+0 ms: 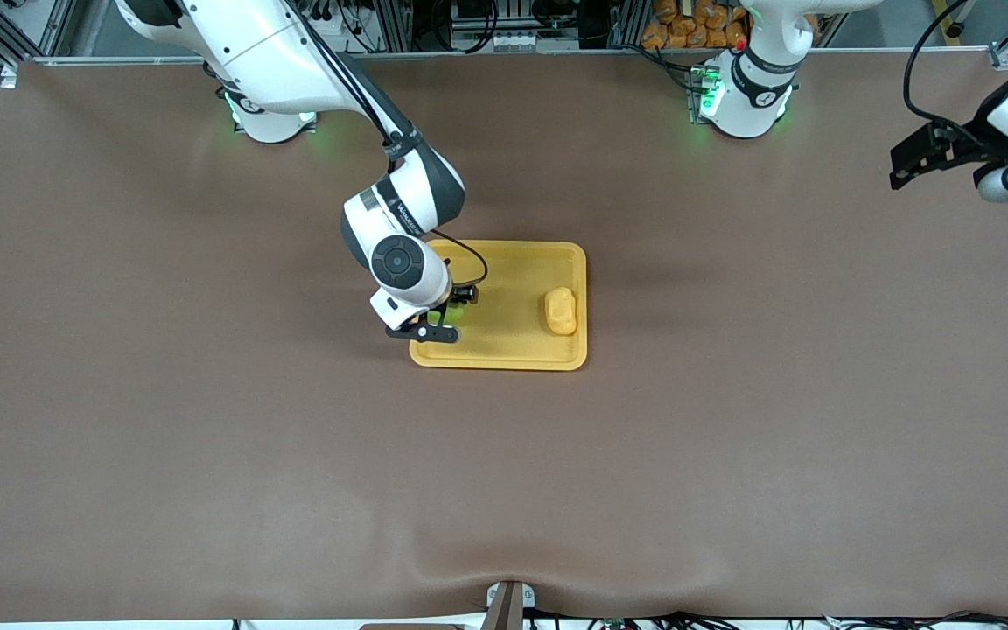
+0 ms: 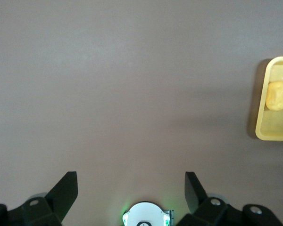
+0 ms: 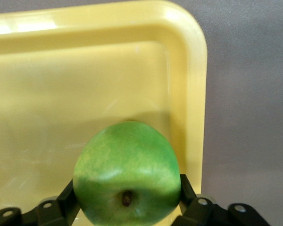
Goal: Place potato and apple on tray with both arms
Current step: 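Lower the green apple onto the tray and open the right gripper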
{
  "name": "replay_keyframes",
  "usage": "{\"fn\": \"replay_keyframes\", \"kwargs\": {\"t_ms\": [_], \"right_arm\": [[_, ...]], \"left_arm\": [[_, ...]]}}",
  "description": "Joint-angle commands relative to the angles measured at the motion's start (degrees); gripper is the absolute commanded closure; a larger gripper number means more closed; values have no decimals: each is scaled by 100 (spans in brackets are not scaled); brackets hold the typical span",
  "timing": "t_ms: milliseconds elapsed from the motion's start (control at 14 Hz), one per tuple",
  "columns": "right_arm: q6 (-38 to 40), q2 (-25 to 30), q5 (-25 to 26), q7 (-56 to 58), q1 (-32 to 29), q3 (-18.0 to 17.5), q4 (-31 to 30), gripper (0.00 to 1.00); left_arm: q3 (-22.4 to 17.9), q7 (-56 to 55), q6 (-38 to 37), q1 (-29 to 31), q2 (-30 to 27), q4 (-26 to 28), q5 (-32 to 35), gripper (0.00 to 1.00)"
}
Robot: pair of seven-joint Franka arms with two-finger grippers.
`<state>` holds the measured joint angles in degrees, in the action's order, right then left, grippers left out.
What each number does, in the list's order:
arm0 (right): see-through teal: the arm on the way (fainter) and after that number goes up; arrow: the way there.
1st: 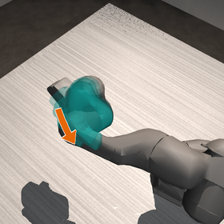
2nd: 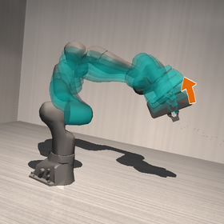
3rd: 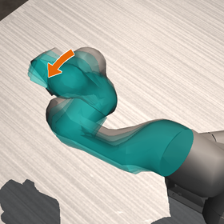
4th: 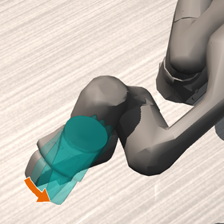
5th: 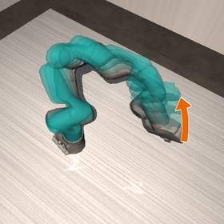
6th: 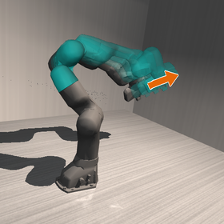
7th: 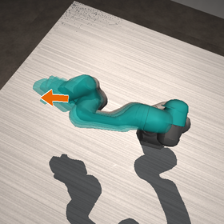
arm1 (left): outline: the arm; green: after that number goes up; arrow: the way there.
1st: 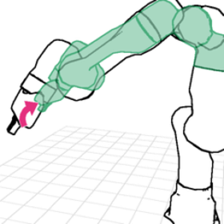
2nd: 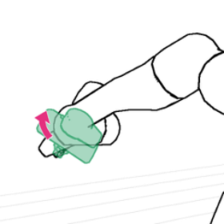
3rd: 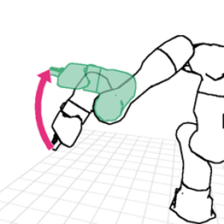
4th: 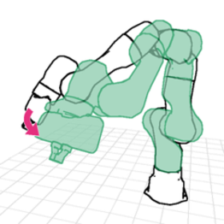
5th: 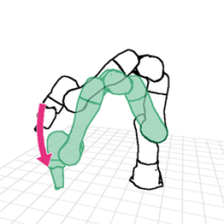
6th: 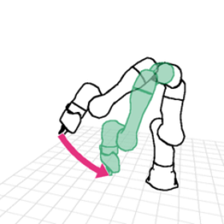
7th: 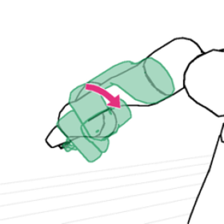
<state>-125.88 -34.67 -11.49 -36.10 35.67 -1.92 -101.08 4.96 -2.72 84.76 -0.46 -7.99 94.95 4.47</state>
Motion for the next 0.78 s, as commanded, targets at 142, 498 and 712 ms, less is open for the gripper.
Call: {"fn": "replay_keyframes", "kwargs": {"t_ms": [142, 498, 712], "right_arm": [[290, 240, -46, -20, 2, 78, 79, 0], [1661, 618, -38, -20, -323, 95, 764, 0], [2048, 777, -29, -3, -543, 95, 1046, 0]], "left_arm": [[-22, -44, 23, -15, -414, 402, -87, 0], [-57, -44, 32, 38, -327, 332, -377, 0], [-48, -70, 23, 29, -256, 200, -351, 0]]}}
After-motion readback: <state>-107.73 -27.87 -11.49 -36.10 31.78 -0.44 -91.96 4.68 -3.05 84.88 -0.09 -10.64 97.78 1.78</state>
